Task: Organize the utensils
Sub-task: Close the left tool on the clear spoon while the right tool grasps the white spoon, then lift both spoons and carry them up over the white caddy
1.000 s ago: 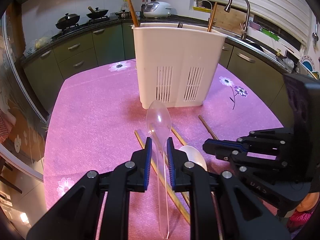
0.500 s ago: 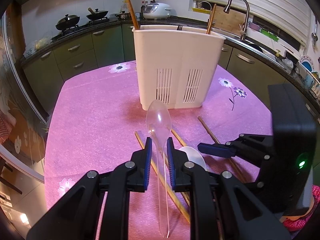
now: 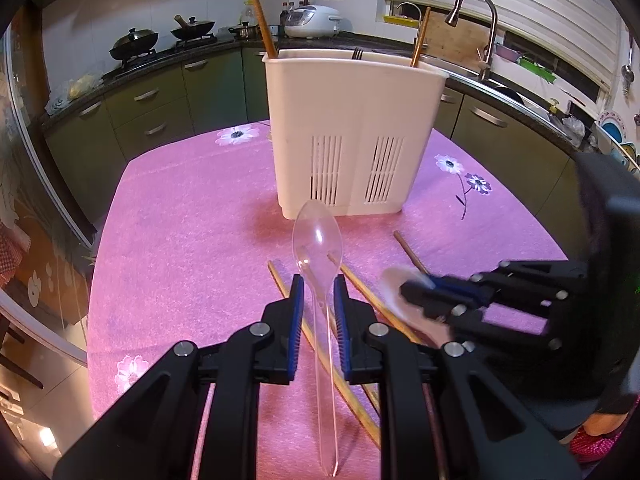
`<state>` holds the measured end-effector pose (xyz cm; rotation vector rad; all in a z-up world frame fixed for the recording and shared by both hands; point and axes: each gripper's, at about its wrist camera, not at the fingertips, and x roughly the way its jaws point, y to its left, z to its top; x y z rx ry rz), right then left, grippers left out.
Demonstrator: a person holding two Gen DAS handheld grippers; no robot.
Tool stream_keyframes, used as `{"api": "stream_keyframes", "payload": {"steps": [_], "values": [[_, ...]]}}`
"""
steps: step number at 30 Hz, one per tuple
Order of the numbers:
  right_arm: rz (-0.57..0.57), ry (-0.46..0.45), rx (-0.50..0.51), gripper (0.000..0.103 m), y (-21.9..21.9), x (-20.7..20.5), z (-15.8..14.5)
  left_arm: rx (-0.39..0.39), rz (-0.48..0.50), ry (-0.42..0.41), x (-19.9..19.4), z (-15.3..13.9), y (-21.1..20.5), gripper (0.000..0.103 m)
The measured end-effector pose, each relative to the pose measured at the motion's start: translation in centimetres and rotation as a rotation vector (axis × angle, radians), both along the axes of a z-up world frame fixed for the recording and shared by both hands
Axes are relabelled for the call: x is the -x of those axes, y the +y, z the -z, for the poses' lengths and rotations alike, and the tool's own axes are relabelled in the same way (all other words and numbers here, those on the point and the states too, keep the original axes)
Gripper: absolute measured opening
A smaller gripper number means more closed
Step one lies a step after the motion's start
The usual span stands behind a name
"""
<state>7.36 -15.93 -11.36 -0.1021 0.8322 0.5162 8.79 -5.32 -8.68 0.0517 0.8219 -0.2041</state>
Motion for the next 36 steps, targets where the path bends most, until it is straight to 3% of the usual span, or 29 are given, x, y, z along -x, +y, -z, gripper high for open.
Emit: {"api": "stream_keyframes", "payload": {"steps": [11, 20, 23, 27, 32, 36], "values": [[0.099, -0.152, -0.130, 0.006, -4.1, 0.8, -4.9, 0.034, 0.031, -0.065, 0.4, -3.3, -0.8, 0.015], [0.126, -0.185, -0.167, 0.006, -5.6, 1.1, -6.8, 0.034, 0.064, -0.164, 0.2, -9.5, -2.3, 0.015], [0.138, -0.188, -0.177, 0.006, -6.4, 1.1, -6.8, 0.019, 0.068, -0.153, -0.4, -10.7, -2.8, 0.015], [0.154, -0.188, -0.190, 0.006, -7.4, 1.0, -7.0, 0.027, 0.108, -0.062, -1.7, -9.1, -3.3, 0.015], [0.170, -0.190, -0.199, 0.006, -8.4, 1.0, -7.1, -0.063, 0.167, 0.055, -3.4, -2.4, -5.6, 0.017], [0.176, -0.188, -0.200, 0.006, -8.9, 1.3, -7.2, -0.103, 0.161, 0.098, -5.2, 1.1, -6.0, 0.019]]}}
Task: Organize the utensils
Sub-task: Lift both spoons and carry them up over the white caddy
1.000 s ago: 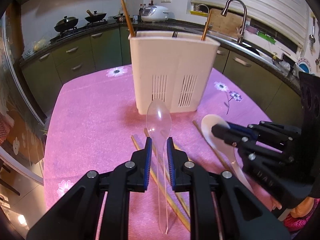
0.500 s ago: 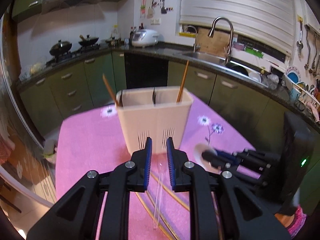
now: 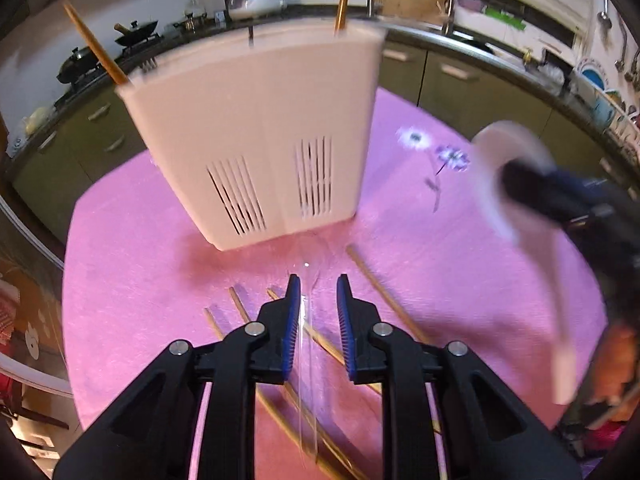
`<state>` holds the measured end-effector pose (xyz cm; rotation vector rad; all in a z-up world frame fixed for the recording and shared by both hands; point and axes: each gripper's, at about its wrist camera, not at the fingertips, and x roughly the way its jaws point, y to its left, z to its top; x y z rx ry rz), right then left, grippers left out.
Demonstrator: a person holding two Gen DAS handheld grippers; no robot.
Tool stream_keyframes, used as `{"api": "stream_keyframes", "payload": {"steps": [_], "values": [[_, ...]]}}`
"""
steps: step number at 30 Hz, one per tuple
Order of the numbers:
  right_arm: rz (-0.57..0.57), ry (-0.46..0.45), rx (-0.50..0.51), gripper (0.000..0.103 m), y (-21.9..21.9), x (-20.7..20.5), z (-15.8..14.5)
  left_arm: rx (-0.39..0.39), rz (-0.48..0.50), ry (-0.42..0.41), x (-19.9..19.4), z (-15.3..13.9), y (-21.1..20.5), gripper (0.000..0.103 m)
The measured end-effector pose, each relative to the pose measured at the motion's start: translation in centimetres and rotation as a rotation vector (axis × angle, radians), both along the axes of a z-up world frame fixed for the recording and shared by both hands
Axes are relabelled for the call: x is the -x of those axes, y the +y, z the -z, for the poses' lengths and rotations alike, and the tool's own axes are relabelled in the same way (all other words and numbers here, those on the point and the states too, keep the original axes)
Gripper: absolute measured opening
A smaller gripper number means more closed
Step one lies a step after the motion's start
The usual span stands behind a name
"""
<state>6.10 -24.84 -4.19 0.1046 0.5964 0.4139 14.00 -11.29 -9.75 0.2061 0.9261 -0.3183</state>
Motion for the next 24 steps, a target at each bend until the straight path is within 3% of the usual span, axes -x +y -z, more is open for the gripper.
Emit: {"api": "stream_keyframes", "payload": {"steps": [8, 24], "values": [[0.005, 0.007, -0.011, 0.006, -0.4, -0.1, -0.1, -0.050, -0.022, 0.062, -2.2, 3.6, -0.1, 0.021], [0.007, 0.019, -0.010, 0.006, -0.4, -0.5, 0.2, -0.028, 0.014, 0.075, -4.0, 4.3, -1.0, 0.020]]}}
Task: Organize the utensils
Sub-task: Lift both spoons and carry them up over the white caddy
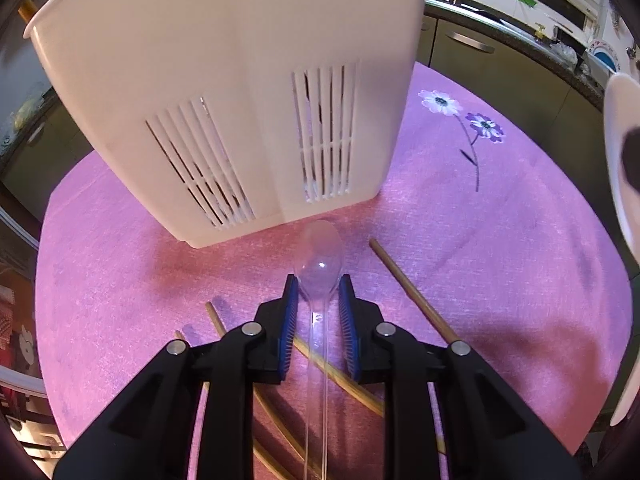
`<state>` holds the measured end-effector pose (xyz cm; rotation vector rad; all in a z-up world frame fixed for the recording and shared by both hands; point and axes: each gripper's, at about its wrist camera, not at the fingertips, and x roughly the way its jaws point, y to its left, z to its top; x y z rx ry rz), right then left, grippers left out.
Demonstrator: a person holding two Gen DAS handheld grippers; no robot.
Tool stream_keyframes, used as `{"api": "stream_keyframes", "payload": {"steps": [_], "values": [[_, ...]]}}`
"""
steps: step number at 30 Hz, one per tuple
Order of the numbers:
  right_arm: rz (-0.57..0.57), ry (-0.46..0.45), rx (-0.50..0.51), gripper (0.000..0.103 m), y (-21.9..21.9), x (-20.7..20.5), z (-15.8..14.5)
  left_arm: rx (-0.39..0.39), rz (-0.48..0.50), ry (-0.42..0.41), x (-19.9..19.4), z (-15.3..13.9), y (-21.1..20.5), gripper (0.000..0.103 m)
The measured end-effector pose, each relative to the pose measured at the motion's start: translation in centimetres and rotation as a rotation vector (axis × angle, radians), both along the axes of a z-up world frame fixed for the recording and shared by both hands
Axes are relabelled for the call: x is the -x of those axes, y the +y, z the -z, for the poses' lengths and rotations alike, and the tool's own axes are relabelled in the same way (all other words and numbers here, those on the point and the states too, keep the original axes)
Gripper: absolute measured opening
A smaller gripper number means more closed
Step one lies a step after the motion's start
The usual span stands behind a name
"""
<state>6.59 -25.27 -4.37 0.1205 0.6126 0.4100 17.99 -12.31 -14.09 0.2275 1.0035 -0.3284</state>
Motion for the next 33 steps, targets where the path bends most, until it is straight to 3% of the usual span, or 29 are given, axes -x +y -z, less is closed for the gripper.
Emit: {"api": "stream_keyframes", "payload": {"steps": [6, 16, 33], "values": [[0.010, -0.010, -0.005, 0.006, -0.4, 0.3, -0.4, 0.061, -0.013, -0.069, 1.5, -2.7, 0.9, 0.020], [0.000, -0.023, -0.008, 0.006, 0.0, 1.1, -0.9, 0.161, -0.023, -0.229, 6.4, -10.5, 2.9, 0.020], [-0.002, -0.033, -0.015, 0.006, -0.3, 1.4, -1.4, 0.209, -0.009, -0.329, 8.5, -15.4, 3.3, 0.020]]}}
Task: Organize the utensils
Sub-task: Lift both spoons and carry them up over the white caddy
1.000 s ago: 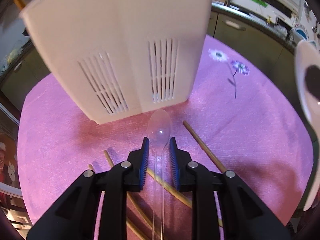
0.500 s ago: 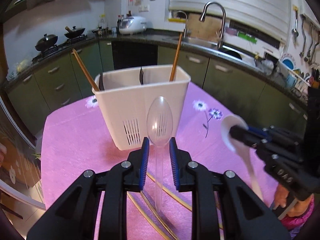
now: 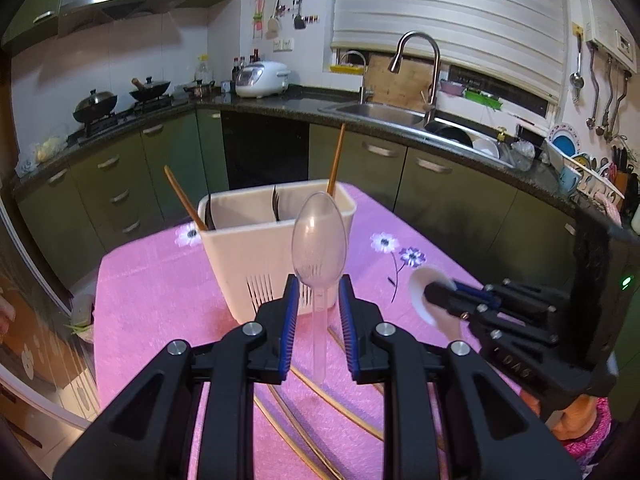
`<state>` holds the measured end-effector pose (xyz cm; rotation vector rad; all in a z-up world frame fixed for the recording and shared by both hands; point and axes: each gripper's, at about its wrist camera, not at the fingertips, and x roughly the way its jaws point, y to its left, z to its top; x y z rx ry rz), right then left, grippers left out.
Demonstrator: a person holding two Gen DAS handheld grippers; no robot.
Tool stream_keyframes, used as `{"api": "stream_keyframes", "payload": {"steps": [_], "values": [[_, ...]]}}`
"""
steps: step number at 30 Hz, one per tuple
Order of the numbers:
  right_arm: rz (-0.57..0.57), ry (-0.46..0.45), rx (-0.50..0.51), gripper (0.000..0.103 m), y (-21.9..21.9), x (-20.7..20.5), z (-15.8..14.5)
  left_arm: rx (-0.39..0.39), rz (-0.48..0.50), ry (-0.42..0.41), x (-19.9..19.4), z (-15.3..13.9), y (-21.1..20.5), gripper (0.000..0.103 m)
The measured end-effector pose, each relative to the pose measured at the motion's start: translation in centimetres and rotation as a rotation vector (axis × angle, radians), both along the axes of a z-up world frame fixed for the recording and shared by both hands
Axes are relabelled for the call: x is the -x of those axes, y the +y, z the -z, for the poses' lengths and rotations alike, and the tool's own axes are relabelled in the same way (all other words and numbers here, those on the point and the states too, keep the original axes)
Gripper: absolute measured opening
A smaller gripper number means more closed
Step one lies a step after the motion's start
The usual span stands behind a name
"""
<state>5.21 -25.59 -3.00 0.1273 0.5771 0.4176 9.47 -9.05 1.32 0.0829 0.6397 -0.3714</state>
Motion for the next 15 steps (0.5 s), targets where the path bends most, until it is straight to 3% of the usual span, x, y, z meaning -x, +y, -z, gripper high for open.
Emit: {"api": "stream_keyframes", "payload": {"steps": [15], "values": [[0.002, 0.004, -0.004, 0.006, -0.5, -0.1, 0.1, 0.009, -0.059, -0.175, -2.7, -8.6, 0.1, 0.020]]}}
